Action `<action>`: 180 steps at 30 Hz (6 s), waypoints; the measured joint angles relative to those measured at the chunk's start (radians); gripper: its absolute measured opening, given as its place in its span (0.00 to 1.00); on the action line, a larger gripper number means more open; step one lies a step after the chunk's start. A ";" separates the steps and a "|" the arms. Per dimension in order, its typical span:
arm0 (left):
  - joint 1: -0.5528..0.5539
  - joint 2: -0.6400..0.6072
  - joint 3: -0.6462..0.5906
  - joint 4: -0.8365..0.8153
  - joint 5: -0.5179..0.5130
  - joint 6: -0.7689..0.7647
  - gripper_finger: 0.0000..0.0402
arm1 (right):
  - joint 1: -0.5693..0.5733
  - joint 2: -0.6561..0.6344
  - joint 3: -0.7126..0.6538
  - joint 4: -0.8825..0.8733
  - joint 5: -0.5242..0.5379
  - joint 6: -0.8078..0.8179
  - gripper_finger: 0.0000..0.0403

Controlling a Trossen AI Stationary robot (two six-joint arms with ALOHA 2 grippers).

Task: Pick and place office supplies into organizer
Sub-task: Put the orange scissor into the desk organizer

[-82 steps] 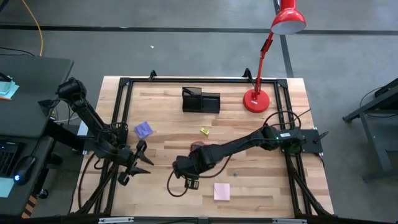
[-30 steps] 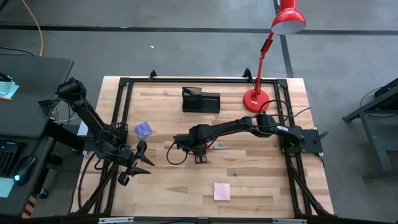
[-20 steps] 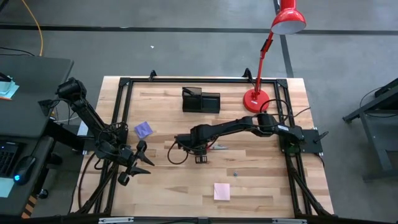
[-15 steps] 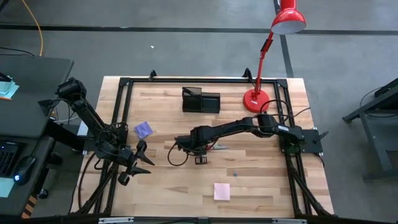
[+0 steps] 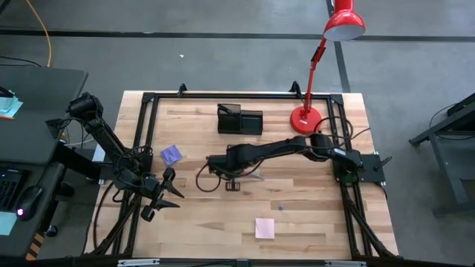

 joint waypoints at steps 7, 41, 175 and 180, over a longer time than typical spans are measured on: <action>0.000 0.000 0.000 -0.002 0.011 -0.020 0.37 | 0.003 -0.068 0.039 -0.013 0.054 0.004 0.00; 0.000 0.000 0.000 -0.055 0.007 -0.020 0.37 | -0.059 -0.194 0.040 0.284 0.254 -0.191 0.00; 0.001 -0.002 0.000 -0.012 -0.158 0.188 0.37 | -0.475 -0.339 -0.843 1.789 -0.075 -0.296 0.03; 0.001 -0.002 0.000 -0.011 -0.158 0.187 0.37 | -0.478 -0.312 -0.845 1.792 -0.052 -0.275 0.15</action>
